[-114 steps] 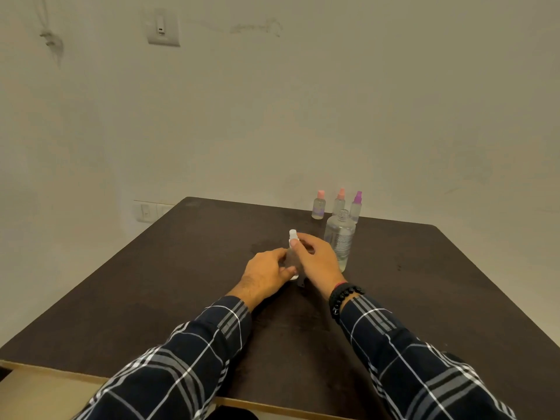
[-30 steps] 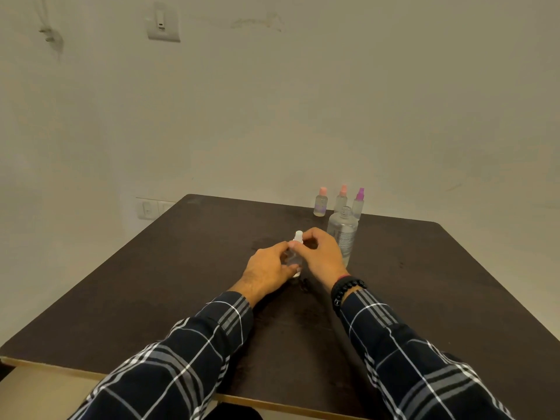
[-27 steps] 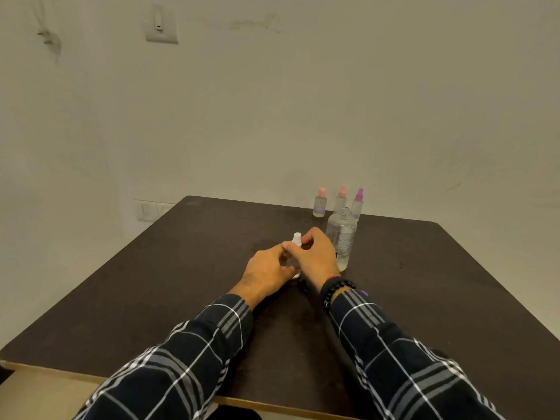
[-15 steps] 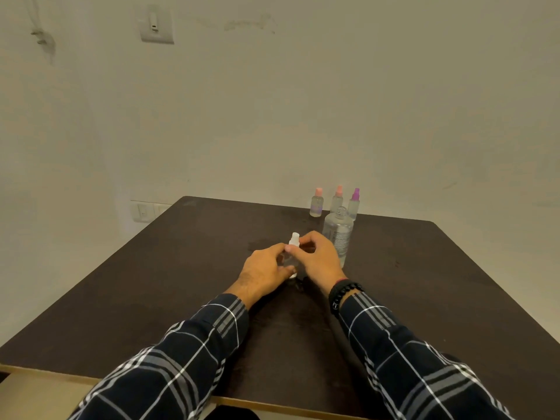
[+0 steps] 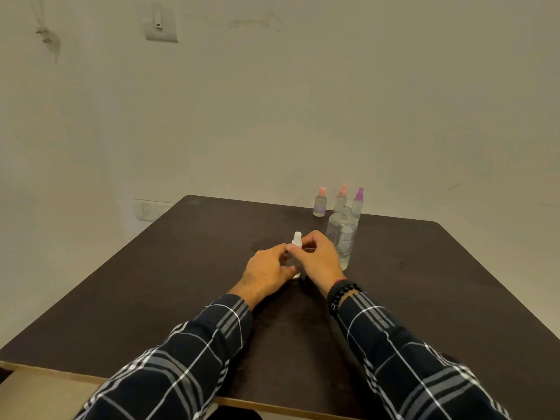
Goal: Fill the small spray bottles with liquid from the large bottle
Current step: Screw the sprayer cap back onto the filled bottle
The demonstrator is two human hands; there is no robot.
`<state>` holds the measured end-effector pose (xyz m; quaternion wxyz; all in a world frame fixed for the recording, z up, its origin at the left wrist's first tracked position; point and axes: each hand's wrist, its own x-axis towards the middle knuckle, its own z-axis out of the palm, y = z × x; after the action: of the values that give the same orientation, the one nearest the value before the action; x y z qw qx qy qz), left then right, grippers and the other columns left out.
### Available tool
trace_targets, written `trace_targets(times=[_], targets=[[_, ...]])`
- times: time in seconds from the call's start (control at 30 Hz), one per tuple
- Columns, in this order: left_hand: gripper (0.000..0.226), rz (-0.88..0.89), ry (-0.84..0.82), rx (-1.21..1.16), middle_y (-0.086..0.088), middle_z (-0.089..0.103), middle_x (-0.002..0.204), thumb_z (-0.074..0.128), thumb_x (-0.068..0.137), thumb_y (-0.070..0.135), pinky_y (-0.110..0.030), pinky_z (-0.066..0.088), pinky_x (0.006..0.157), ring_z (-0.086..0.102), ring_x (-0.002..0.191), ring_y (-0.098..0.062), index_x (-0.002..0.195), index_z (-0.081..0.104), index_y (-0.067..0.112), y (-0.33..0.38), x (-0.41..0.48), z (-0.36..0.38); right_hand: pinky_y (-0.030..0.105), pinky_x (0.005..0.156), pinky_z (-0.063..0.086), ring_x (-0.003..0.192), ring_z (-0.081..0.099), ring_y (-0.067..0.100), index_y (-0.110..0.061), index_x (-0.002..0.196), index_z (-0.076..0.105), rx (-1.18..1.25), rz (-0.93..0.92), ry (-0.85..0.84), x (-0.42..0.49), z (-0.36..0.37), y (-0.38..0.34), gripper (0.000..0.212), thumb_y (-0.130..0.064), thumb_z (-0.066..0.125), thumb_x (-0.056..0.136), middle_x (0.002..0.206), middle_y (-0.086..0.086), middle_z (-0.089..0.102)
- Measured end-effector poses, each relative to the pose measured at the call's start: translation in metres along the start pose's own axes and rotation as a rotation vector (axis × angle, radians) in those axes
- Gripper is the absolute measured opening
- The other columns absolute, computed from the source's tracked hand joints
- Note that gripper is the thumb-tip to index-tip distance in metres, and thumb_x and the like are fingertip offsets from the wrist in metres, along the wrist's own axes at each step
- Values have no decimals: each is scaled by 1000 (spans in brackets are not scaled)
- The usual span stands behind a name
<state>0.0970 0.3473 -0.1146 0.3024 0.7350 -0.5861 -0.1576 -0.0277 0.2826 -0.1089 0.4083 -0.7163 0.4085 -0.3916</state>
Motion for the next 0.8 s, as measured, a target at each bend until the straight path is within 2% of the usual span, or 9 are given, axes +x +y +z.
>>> trace_targets(times=[0.07, 0.17, 0.27, 0.37, 0.53, 0.7, 0.77, 0.8], targets=[[42, -18, -7, -3, 4, 64, 118, 64, 95, 38, -37, 51, 98, 61, 107, -15, 134, 52, 29, 0, 0, 0, 25, 79, 50, 94, 62, 12, -21, 105, 61, -51, 12, -28, 1, 1, -1, 32, -40, 77, 85, 100, -4, 65], [43, 0, 12, 4, 5, 65, 120, 65, 93, 40, -35, 51, 97, 62, 107, -14, 133, 53, 30, -1, 0, 0, 30, 94, 53, 106, 61, 10, -24, 123, 61, 17, 1, -90, 2, -3, 1, 37, -37, 72, 90, 112, -6, 64], [47, 13, 6, 7, 5, 64, 125, 67, 92, 44, -32, 49, 96, 61, 110, -14, 134, 52, 29, -2, 1, 1, 31, 96, 53, 103, 67, 9, -18, 116, 72, 31, -65, -101, 3, -7, 4, 22, -26, 65, 97, 108, -5, 72], [46, 5, -2, 12, 5, 63, 126, 66, 92, 44, -32, 49, 96, 60, 111, -13, 133, 52, 28, -1, 1, 1, 28, 91, 52, 102, 66, 10, -19, 111, 74, 12, -23, -93, 5, -8, 1, 19, -26, 68, 95, 105, -5, 72], [46, 5, -5, 9, 5, 63, 126, 66, 92, 43, -32, 49, 96, 60, 111, -13, 134, 52, 27, -1, 1, 2, 25, 85, 51, 95, 64, 7, -21, 108, 74, -174, -37, -19, 7, -7, -4, 21, -34, 71, 91, 100, -8, 70], [48, -9, -13, 2, 6, 63, 126, 64, 93, 45, -30, 47, 94, 60, 112, -13, 137, 51, 28, 1, 1, 0, 26, 88, 51, 99, 62, 7, -26, 115, 70, -334, -76, 85, -5, 1, -7, 29, -44, 66, 92, 108, -10, 67], [45, -8, -5, -9, 8, 64, 121, 65, 92, 45, -30, 48, 92, 61, 109, -13, 132, 54, 29, 0, 0, 1, 23, 87, 48, 100, 58, 3, -29, 119, 65, -321, -122, 177, -18, -3, -9, 33, -48, 64, 93, 111, -14, 61], [42, -1, 9, -9, 9, 65, 117, 66, 91, 46, -30, 49, 92, 62, 106, -12, 129, 56, 30, -1, 0, 1, 23, 84, 48, 98, 56, 2, -30, 118, 62, -287, -156, 282, -24, -7, -10, 33, -51, 64, 92, 109, -15, 58]])
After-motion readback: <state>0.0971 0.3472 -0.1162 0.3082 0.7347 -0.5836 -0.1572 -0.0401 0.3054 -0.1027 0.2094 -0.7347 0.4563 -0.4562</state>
